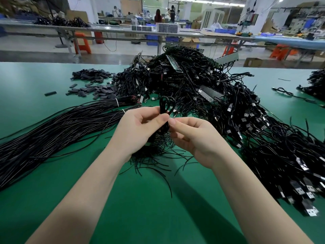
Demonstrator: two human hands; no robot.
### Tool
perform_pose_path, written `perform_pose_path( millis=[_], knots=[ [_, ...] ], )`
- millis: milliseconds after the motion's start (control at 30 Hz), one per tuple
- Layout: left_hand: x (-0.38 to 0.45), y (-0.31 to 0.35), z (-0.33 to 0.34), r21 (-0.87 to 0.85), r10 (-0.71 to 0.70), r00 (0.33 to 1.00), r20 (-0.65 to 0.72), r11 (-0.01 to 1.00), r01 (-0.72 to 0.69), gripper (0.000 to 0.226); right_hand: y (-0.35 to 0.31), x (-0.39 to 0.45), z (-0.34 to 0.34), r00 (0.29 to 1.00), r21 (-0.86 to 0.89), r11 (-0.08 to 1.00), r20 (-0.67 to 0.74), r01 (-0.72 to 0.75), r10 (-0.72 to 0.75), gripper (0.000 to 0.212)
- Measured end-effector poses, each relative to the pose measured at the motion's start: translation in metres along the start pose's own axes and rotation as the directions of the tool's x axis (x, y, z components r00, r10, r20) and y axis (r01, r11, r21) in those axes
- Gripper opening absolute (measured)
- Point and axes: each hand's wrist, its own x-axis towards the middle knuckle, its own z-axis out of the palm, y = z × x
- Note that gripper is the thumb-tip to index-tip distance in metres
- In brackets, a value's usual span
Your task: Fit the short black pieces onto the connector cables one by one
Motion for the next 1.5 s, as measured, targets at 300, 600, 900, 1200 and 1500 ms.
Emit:
perform_pose_path(
  millis=[300, 600, 900, 1200, 1500],
  knots=[
    [-0.003, 0.004, 0.008, 0.078, 0.179, 0.977, -0.114, 0.982, -0.17, 0.022, 0.0, 0.001, 0.004, 0.929, -0.118, 0.926, -0.045, 0.36, -0.367, 0.009],
    [-0.005, 0.015, 0.0, -0.271, -0.308, 0.924, 0.227, 0.891, 0.364, 0.018, 0.013, 0.007, -0.009, 0.259, -0.767, -0.285, 0.501, 0.575, -0.826, 0.018],
    [-0.003, 0.006, -0.001, 0.003, 0.067, 0.992, -0.103, 0.998, -0.067, 0.01, -0.005, -0.007, 0.007, 0.919, -0.381, 0.872, -0.122, 0.306, -0.376, 0.019],
    [-0.004, 0.015, -0.004, 0.0, 0.114, 0.993, -0.023, 0.994, -0.114, 0.014, -0.009, -0.009, 0.005, 0.994, -0.05, 0.993, -0.017, 0.104, -0.105, 0.02],
    [-0.004, 0.018, -0.001, -0.309, -0.301, 0.947, 0.113, 0.895, 0.321, 0.031, 0.001, 0.0, 0.001, 0.377, -0.779, -0.055, 0.362, 0.624, -0.853, 0.007]
  ],
)
